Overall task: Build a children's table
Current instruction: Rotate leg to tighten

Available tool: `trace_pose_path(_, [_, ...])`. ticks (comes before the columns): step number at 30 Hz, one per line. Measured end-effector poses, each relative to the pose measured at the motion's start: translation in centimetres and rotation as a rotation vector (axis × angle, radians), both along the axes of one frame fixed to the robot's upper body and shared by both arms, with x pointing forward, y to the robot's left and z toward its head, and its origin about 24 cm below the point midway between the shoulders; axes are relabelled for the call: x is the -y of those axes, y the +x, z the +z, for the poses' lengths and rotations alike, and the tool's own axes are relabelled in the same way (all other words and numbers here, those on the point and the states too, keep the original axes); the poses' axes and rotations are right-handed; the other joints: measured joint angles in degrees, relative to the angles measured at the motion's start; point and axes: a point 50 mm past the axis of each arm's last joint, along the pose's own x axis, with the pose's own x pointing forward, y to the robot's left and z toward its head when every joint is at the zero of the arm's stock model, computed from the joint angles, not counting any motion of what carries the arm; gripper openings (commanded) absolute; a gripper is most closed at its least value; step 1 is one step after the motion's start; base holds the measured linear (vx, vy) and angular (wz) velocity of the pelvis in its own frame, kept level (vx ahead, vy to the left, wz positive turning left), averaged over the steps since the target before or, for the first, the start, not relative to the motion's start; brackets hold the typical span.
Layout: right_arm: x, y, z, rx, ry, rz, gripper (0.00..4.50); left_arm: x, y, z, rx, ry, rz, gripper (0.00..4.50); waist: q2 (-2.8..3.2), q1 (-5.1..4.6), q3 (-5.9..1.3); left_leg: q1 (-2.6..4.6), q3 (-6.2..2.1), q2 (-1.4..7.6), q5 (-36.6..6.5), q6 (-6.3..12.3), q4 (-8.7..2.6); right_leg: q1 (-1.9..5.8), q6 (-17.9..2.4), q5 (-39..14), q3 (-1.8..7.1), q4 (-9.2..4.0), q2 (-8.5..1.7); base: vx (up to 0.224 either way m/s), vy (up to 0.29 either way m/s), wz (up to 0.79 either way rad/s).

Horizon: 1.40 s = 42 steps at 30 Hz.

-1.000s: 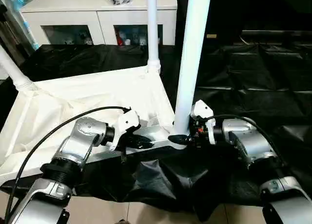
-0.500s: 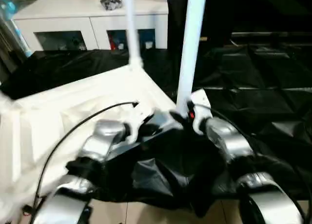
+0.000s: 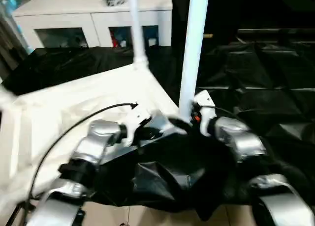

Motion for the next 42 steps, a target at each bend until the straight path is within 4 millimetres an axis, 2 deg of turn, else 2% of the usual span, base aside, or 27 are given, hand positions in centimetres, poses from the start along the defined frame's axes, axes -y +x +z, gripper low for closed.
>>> trace_pose_path(7, [0.5,-1.3,0.3,-0.020,-0.025,0.219,3.77,-1.2,-0.7,0.2,-0.037,0.017,-0.109,0.00,-0.17,0.69,0.10,0.02,0.04,0.02,-0.2,-0.26,0.05,0.01,0.0,0.0,0.04,0.03,-0.01,0.000,0.000,0.00])
trace_pose_path(8, [0.5,-1.4,0.3,-0.025,-0.020,0.234,3.62,-1.3,-0.8,0.2,-0.039,0.017,-0.118,0.00,-0.17,0.71,0.11,0.00,0.04,0.01,-0.2,-0.26,0.05,0.00,0.0,0.0,0.04,0.03,-0.01,0.000,0.000,0.00])
trace_pose_path(15, [0.3,-1.8,0.4,-0.045,-0.014,0.285,3.03,-2.0,-1.2,0.3,-0.059,0.022,-0.158,0.00,-0.23,0.85,0.15,-0.06,0.05,0.01,0.0,-0.05,0.04,-0.10,0.0,0.0,0.05,0.06,-0.01,0.000,0.000,0.00])
trace_pose_path(22, [0.3,-2.2,0.1,-0.043,-0.009,0.272,2.75,-1.9,-1.4,0.0,-0.063,0.016,-0.145,0.00,-0.08,1.01,0.10,-0.02,0.06,0.00,-0.1,-0.15,0.08,-0.05,0.0,0.0,0.07,0.08,-0.02,0.000,0.000,0.00])
trace_pose_path(26, [0.0,-1.3,-0.4,-0.012,0.000,0.079,2.71,-1.1,-0.7,-0.4,-0.035,0.003,-0.035,0.00,0.14,0.50,0.07,0.19,0.06,0.00,-0.1,-0.28,0.14,0.21,-0.1,0.1,0.12,0.11,-0.01,0.000,0.000,0.00])
trace_pose_path(29, [-0.6,0.1,-0.7,0.000,0.011,-0.158,2.70,0.4,0.4,-0.5,-0.018,-0.004,0.070,0.00,0.17,-0.20,0.08,0.58,0.06,-0.04,-0.1,-0.31,0.14,0.39,-0.2,0.1,0.20,0.10,-0.01,0.000,0.000,0.00])
trace_pose_path(33, [-1.2,1.5,-0.8,0.009,0.008,-0.423,2.69,2.6,1.2,-0.6,-0.004,-0.028,0.186,0.00,0.40,-0.91,0.05,0.66,0.04,-0.10,-0.1,-0.35,0.05,0.52,-0.2,0.1,0.22,-0.03,-0.02,0.000,0.000,0.00])
trace_pose_path(37, [-2.0,2.0,-0.7,0.022,-0.003,-0.504,2.69,3.0,1.4,-0.6,0.008,-0.031,0.222,0.00,0.50,-0.96,-0.02,0.64,0.03,-0.07,-0.1,-0.35,-0.14,0.48,-0.1,0.1,0.13,-0.04,0.00,0.000,0.000,0.00])
trace_pose_path(38, [-2.0,2.0,-0.7,0.025,0.000,-0.505,3.25,2.9,1.4,-0.6,0.008,-0.031,0.222,0.00,0.49,-0.95,-0.02,0.64,0.03,-0.06,-0.1,-0.35,-0.16,0.48,0.0,0.1,0.12,-0.04,0.00,0.000,0.000,0.00])
trace_pose_path(39, [-2.0,2.0,-0.7,0.029,0.006,-0.503,3.39,2.9,1.4,-0.5,0.009,-0.031,0.219,0.00,0.49,-0.94,-0.01,0.64,0.03,-0.06,-0.1,-0.35,-0.18,0.47,0.0,0.0,0.12,-0.04,0.00,0.000,0.000,0.00])
trace_pose_path(42, [-2.2,1.9,-0.7,0.030,0.019,-0.481,3.41,2.7,1.4,-0.5,0.013,-0.027,0.211,0.00,0.46,-0.98,0.01,0.61,0.03,-0.06,-0.1,-0.35,-0.16,0.44,0.0,0.0,0.12,-0.05,0.00,0.000,0.000,0.00])
